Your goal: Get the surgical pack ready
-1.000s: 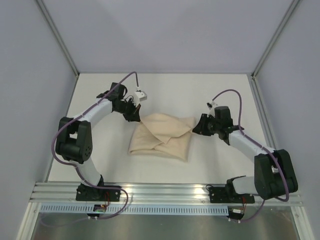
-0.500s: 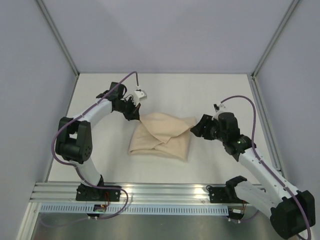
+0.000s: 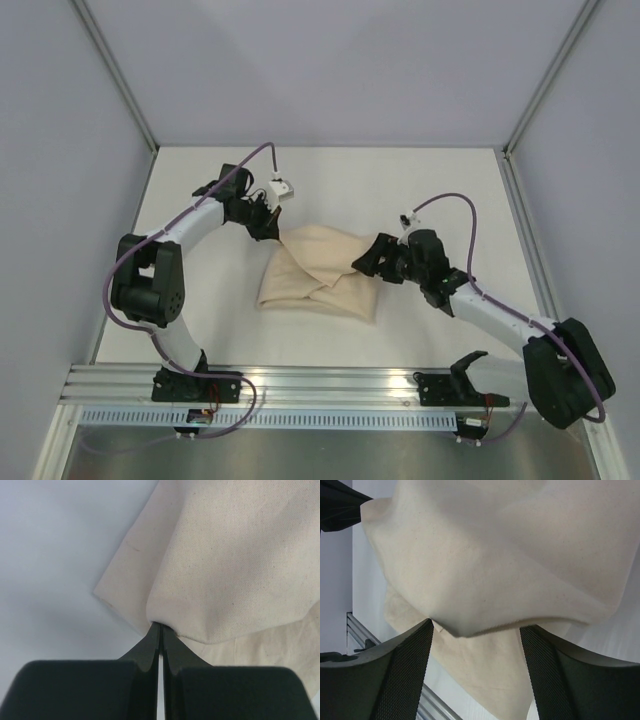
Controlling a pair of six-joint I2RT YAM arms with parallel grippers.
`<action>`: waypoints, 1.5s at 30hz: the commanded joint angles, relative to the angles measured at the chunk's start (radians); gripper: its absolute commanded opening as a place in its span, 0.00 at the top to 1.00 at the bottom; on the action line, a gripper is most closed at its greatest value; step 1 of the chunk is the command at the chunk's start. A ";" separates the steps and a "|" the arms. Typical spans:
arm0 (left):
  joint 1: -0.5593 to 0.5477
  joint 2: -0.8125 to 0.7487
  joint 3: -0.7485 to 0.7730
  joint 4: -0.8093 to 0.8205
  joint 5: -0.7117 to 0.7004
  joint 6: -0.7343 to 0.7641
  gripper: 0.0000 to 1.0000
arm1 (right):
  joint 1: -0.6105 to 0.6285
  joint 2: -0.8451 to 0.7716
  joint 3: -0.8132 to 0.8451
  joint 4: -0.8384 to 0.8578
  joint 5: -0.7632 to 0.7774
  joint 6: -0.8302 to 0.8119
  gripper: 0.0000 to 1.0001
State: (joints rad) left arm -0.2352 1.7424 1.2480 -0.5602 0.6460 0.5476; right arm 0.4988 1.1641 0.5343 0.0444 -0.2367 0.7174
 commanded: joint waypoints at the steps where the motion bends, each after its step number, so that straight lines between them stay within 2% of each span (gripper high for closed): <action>1: 0.004 -0.041 0.019 0.023 0.018 0.021 1.00 | 0.003 0.083 0.046 0.182 0.008 0.027 0.27; 7: 0.004 -0.041 0.022 0.017 0.015 0.028 1.00 | 0.003 0.123 0.099 0.183 0.047 -0.027 0.31; 14: 0.004 -0.040 0.025 0.022 0.018 0.025 1.00 | 0.003 0.163 0.093 0.252 0.017 -0.009 0.40; 17: 0.004 -0.037 0.028 0.019 0.015 0.025 1.00 | 0.003 0.190 0.113 0.285 -0.018 0.007 0.67; 18: 0.004 -0.038 0.030 0.017 0.015 0.025 1.00 | 0.003 0.197 0.121 0.284 -0.039 0.017 0.87; 19: 0.004 -0.040 0.031 0.011 0.015 0.022 1.00 | 0.003 0.194 0.136 0.266 -0.049 0.022 0.94; 21: 0.004 -0.038 0.036 -0.006 0.024 0.029 1.00 | 0.006 0.172 0.154 0.214 -0.078 0.031 1.00; 24: 0.004 -0.040 0.045 -0.027 0.044 0.031 0.98 | 0.030 0.134 0.196 0.074 -0.136 0.042 1.00; 27: 0.004 -0.041 0.056 -0.041 0.040 0.028 0.89 | 0.070 0.125 0.237 -0.081 -0.202 0.063 1.00; 28: 0.004 -0.043 0.062 -0.050 0.040 0.028 0.80 | 0.087 0.120 0.234 -0.119 -0.210 0.098 0.99; 30: 0.004 -0.052 0.065 -0.063 0.035 0.023 0.70 | 0.095 0.105 0.195 -0.133 -0.239 0.152 1.00; 31: 0.004 -0.056 0.076 -0.084 0.034 0.022 0.61 | 0.095 0.100 0.179 -0.147 -0.240 0.189 1.00; 34: 0.004 -0.081 0.108 -0.141 0.023 0.008 0.53 | 0.101 0.114 0.075 -0.115 -0.222 0.232 1.00; 36: 0.004 -0.099 0.125 -0.170 0.005 -0.012 0.52 | 0.113 0.163 -0.014 -0.005 -0.230 0.289 1.00; 40: 0.004 -0.147 0.139 -0.237 -0.029 -0.049 0.51 | 0.138 0.302 -0.057 0.164 -0.216 0.320 0.99; 45: 0.004 -0.221 0.113 -0.339 -0.046 -0.034 0.48 | 0.138 0.341 -0.030 0.077 -0.057 0.274 0.99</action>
State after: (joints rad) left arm -0.2333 1.5799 1.3540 -0.8112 0.6144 0.5213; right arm 0.6178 1.4593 0.5018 0.1860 -0.3908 1.0058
